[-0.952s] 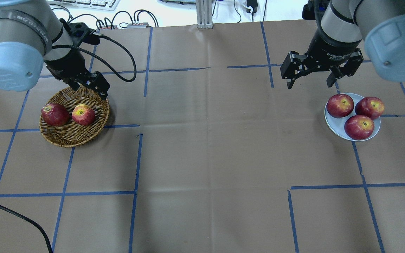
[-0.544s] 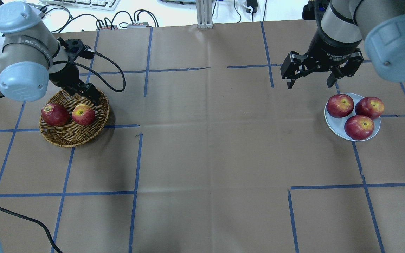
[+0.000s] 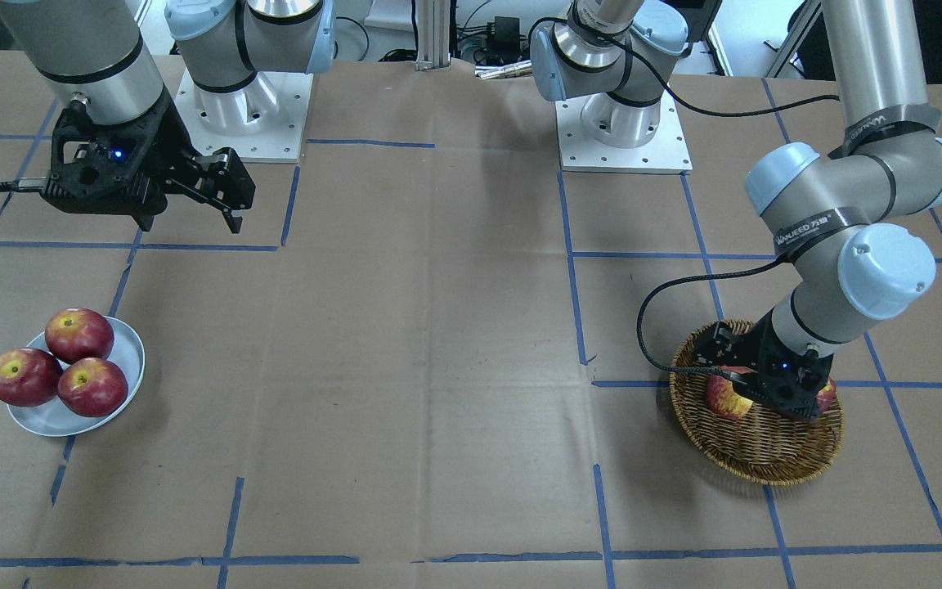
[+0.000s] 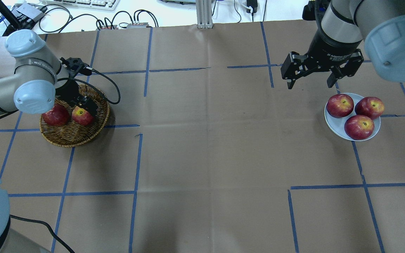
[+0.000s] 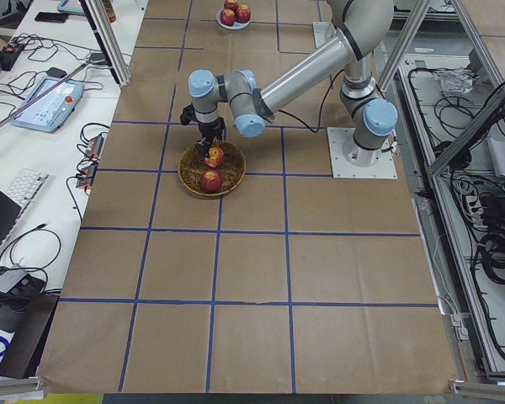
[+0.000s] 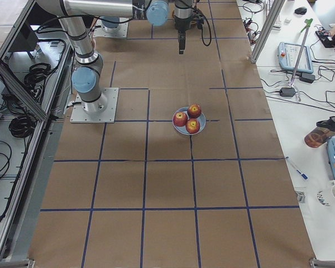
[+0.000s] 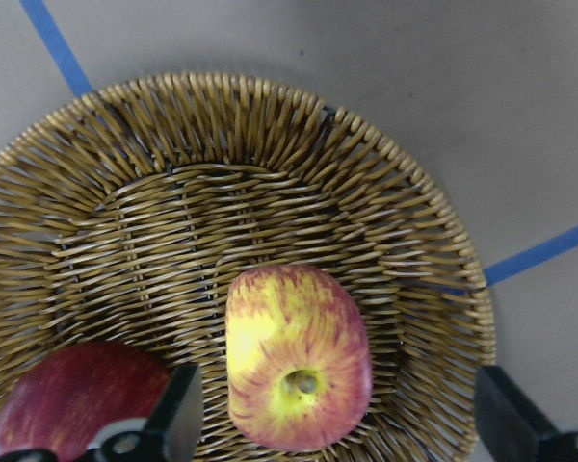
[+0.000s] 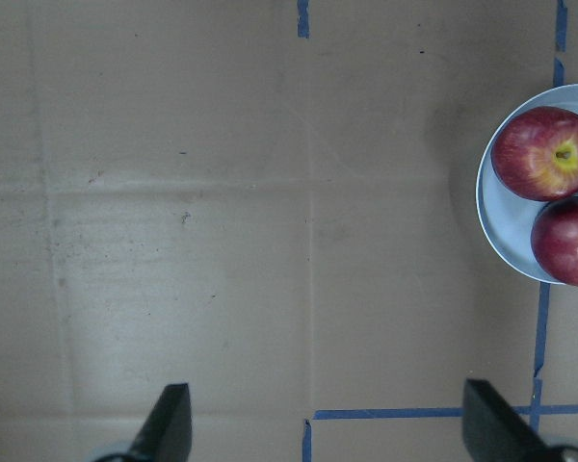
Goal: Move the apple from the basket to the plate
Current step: 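Lower the left gripper into the basket onto the yellow-red apple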
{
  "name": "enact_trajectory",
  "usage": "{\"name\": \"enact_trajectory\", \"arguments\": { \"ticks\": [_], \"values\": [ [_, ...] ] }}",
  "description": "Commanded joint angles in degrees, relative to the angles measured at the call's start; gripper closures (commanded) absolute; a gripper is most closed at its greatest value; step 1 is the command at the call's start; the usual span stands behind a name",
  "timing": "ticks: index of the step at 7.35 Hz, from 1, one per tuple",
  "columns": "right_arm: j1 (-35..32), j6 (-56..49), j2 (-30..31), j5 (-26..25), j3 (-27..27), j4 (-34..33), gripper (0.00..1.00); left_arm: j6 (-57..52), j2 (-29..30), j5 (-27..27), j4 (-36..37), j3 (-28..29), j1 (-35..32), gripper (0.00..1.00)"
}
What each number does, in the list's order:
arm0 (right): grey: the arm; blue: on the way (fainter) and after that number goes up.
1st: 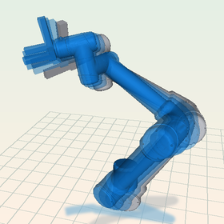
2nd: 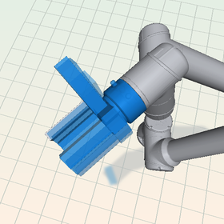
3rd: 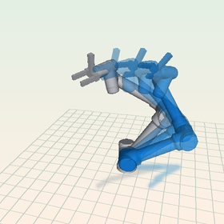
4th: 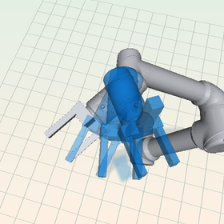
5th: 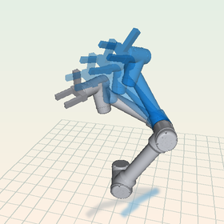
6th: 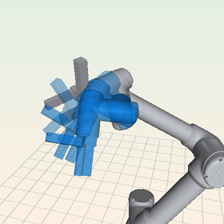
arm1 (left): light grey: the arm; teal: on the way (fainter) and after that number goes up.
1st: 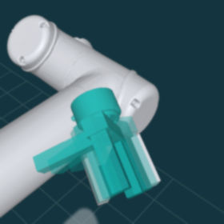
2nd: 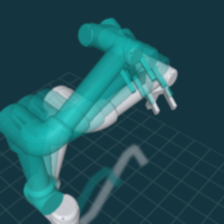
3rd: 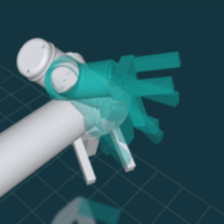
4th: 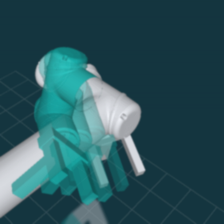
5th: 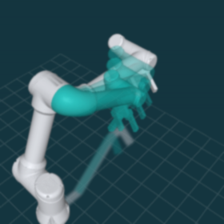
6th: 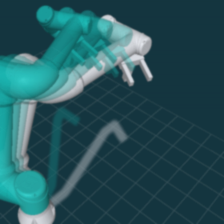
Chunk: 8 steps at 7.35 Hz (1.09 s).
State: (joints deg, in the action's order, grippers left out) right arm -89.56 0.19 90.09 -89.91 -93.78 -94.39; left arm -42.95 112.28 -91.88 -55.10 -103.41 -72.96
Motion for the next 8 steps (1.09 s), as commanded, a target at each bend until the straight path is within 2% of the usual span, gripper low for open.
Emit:
{"name": "enact_trajectory", "arguments": {
  "ticks": [1, 2, 3, 5, 6, 7, 8],
  "values": [
    [0.0, 0.1, 0.0, 0.0, 0.0, 0.0, 0.00, 0.1, 1.7, -0.1, 1.9, -1.2, 0.1, 0.01],
    [0.0, 0.1, 0.0, 0.0, 0.0, 0.0, 0.00, 0.1, 2.3, -0.1, 2.0, -1.4, 0.2, 0.02],
    [0.0, 0.0, 0.0, 0.0, 0.0, 0.0, 0.00, 0.1, 2.3, -0.1, 2.7, -1.5, 0.2, 0.10],
    [0.0, 0.1, 0.0, 0.0, 0.0, 0.0, 0.00, 0.0, 2.7, -1.1, 2.7, -1.4, 0.2, 0.43],
    [0.0, 0.0, 0.0, 0.0, 0.0, 0.0, 0.00, -0.1, 2.7, -2.6, 2.8, -1.4, 0.2, 0.54],
    [0.0, 0.1, 0.0, -0.1, 0.0, 0.0, 0.00, 0.2, 1.6, -2.9, 2.3, -0.5, 0.0, 0.59],
    [0.0, 0.1, 0.0, 0.0, 0.0, 0.0, 0.00, 4.0, 0.1, -3.6, 0.8, 0.0, -0.8, 0.59]
  ]
}}
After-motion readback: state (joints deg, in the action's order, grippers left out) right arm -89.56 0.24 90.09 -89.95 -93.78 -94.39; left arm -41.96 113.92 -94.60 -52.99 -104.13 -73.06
